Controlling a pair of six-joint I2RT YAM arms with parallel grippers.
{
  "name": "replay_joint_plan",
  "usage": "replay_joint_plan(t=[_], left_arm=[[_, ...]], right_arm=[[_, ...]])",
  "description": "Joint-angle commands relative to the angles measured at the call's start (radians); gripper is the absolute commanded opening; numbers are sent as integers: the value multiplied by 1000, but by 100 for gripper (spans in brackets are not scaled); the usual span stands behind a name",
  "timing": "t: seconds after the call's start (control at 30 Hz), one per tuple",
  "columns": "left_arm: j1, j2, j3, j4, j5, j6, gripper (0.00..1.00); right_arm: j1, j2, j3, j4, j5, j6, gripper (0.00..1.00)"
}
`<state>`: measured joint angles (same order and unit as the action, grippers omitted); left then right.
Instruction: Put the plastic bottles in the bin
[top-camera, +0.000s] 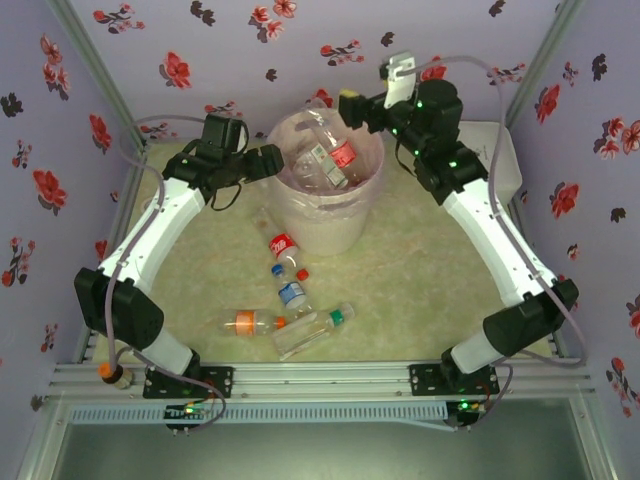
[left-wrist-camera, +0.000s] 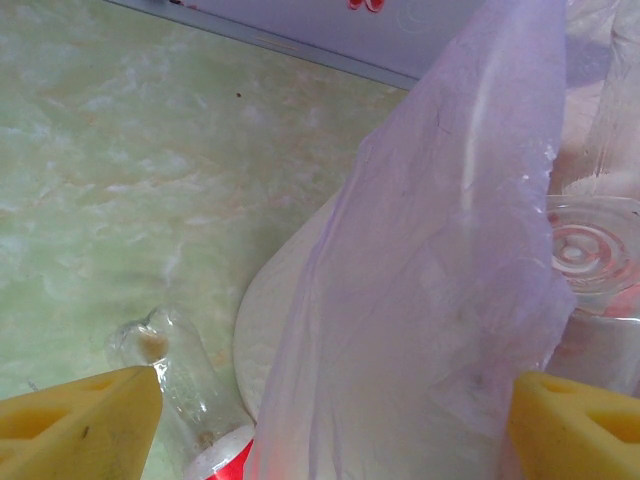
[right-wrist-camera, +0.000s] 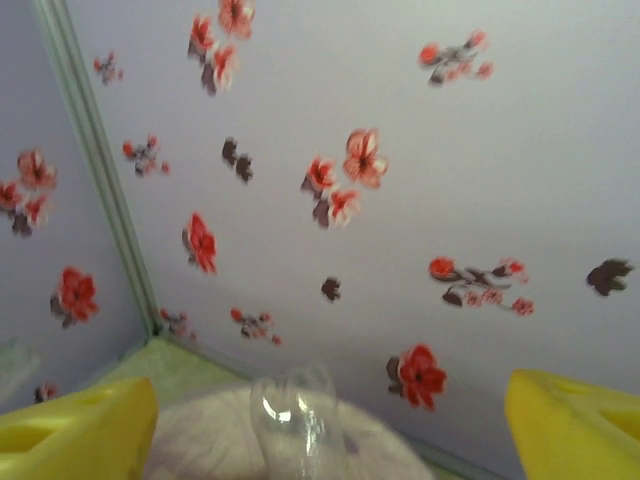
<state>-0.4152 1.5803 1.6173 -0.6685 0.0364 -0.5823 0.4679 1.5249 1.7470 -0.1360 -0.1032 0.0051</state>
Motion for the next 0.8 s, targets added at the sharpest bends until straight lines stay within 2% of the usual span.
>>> replay_joint_plan(t=[0.0,0.17,0.27,0.33,0.4,0.47,0.5,0.63,0.77], left_arm=[[-4,11,46,-57,-16,38,86],[1,17,226,-106,-18,84,89],[1,62,365,-98,-16,102,91],[2,123,467,-95,0,108,88],[-3,199,576,-106,18,118,72],[-8,283,686,-129,21,128,51],[-10,323,731,-140,23,129,44],[-20,478,905,-165,45,132,26],[-39,583,1019,-184,69,151,14]], right_arm=[[21,37,60,-131,125,36,86],[24,31,52,-228,235,88,75],[13,16,36,-314,289,105,75],[-6,3,31,-367,275,142,77],[-20,-15,25,-413,259,177,78],[-33,-39,8,-449,240,194,78],[-41,-46,-2,-463,231,199,77],[-97,-75,-58,-520,204,241,75],[-123,-111,-145,-470,138,299,69]])
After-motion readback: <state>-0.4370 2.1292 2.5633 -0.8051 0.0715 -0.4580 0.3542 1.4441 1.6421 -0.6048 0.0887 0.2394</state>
